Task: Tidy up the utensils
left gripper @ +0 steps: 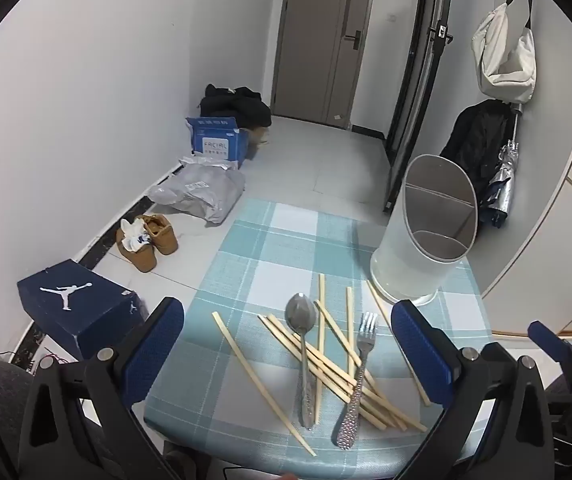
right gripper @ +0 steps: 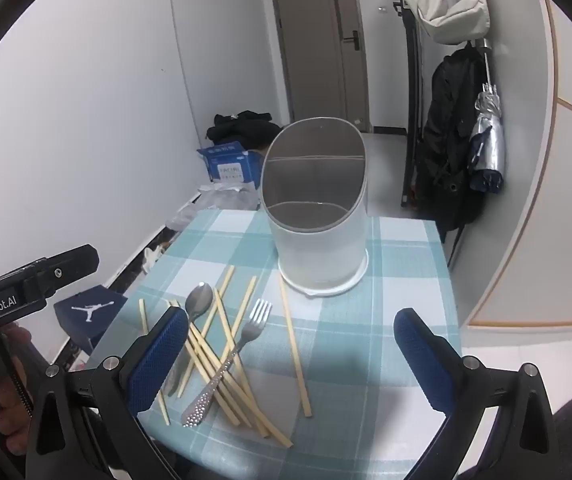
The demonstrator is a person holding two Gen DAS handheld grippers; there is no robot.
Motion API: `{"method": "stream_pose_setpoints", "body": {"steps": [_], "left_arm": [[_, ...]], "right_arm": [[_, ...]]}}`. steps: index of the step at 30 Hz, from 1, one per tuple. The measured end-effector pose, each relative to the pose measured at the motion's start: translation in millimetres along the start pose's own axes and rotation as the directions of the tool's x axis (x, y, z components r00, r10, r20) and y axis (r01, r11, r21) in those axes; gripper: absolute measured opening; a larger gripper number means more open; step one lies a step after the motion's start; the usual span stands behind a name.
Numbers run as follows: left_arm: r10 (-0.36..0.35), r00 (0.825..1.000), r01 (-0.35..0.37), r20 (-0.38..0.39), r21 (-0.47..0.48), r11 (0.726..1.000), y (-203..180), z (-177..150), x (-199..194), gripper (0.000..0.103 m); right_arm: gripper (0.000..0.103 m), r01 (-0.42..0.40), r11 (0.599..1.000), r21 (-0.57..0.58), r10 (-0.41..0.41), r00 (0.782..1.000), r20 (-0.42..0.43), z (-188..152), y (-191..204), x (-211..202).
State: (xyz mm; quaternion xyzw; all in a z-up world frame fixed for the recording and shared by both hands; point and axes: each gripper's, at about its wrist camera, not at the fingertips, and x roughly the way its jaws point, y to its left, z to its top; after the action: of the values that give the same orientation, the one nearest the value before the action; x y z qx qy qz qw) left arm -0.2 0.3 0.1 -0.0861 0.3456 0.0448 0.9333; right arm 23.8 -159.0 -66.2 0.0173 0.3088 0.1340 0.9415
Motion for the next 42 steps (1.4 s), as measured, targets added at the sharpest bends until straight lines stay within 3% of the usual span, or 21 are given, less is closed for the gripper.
{"method": "stream_pose_setpoints", "body": {"steps": [42], "left_arm": [[-0.015, 1.0, 0.016, -0.007, 0.018, 1.0, -7, -4, 1, 0.102]], "right_arm": [[0.103, 0.043, 0.999, 0.01, -0.043, 0.999, 0.021, -3, -3, -3]]}}
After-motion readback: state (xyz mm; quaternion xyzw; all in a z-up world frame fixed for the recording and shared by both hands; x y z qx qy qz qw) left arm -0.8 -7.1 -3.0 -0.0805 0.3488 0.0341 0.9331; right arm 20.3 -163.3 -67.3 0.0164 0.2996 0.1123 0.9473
